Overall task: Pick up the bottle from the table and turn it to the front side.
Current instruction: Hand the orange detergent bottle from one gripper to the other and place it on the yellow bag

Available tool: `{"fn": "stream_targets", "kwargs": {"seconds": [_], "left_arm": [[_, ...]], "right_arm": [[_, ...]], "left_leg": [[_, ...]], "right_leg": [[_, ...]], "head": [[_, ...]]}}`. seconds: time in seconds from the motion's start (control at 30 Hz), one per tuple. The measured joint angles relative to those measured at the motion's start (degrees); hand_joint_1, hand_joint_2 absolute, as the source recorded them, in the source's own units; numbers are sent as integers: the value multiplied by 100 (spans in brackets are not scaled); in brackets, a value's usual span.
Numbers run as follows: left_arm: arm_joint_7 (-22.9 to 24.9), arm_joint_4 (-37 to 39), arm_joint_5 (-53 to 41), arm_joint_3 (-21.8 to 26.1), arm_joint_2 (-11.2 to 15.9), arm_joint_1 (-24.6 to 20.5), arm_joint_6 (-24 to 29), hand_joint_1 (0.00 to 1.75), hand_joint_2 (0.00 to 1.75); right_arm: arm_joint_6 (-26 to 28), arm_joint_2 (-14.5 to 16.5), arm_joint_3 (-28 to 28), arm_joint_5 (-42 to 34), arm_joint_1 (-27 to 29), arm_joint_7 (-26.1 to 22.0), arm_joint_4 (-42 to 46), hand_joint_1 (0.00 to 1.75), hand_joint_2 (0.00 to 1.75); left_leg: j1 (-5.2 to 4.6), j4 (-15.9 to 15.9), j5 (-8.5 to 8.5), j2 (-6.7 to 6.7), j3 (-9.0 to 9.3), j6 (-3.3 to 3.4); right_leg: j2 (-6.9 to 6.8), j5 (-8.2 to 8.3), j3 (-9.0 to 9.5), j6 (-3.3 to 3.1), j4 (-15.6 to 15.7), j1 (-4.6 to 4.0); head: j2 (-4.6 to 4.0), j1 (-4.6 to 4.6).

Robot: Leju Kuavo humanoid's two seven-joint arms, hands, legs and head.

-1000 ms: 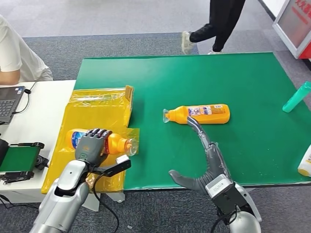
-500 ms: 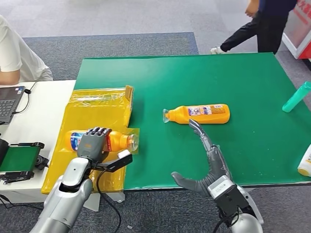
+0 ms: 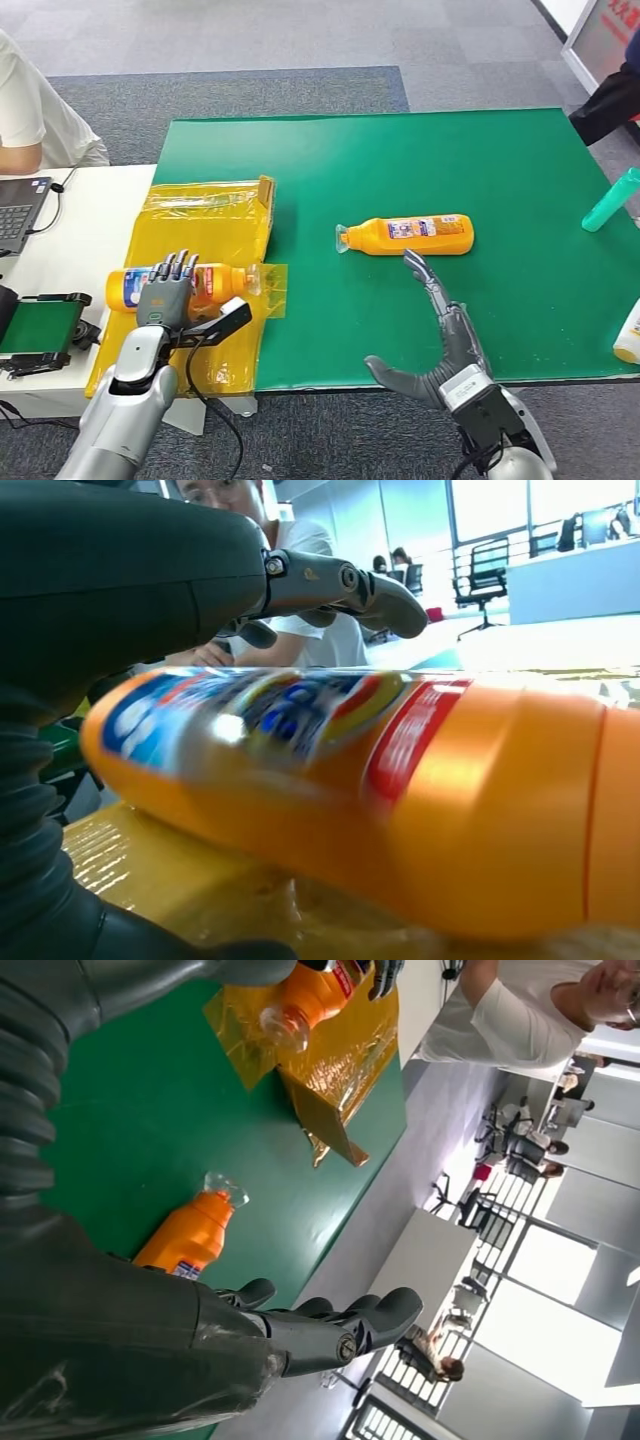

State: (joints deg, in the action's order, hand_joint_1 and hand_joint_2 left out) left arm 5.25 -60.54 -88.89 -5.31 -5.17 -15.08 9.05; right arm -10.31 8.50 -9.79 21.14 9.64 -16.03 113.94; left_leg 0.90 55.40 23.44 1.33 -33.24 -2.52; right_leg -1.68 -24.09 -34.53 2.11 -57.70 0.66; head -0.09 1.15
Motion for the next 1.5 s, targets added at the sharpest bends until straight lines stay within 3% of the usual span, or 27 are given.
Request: {"fn": "stream_targets", "kwargs": {"seconds": [1.03,1.2,1.37,1.5], "left_arm": [[-568,-271,108,80,-95,226,46,0,0],[-1159,-1097,1314,195,-380,461,-157,0,0],[-1395,-2477,3802,189,-718,782,-992,0,0],[-1330,-3484,5776,141,-820,1227,-1669,0,175]], "right_arm": [[-7,8,156,64,48,-13,131,0,175],[25,18,164,130,86,36,131,0,175],[84,63,197,207,195,137,155,0,175],[2,81,257,82,300,338,151,0,175]], "left_leg": [[0,0,0,0,-1,0],[0,1,0,0,-5,1],[0,1,2,0,-8,2],[0,1,4,0,-9,1]], "right_leg": [[0,2,-1,3,0,0],[0,3,-3,4,1,1],[1,3,-7,4,2,1],[1,1,-9,4,1,0]], "head": [[0,-1],[0,1],[0,-1],[0,-1]]}}
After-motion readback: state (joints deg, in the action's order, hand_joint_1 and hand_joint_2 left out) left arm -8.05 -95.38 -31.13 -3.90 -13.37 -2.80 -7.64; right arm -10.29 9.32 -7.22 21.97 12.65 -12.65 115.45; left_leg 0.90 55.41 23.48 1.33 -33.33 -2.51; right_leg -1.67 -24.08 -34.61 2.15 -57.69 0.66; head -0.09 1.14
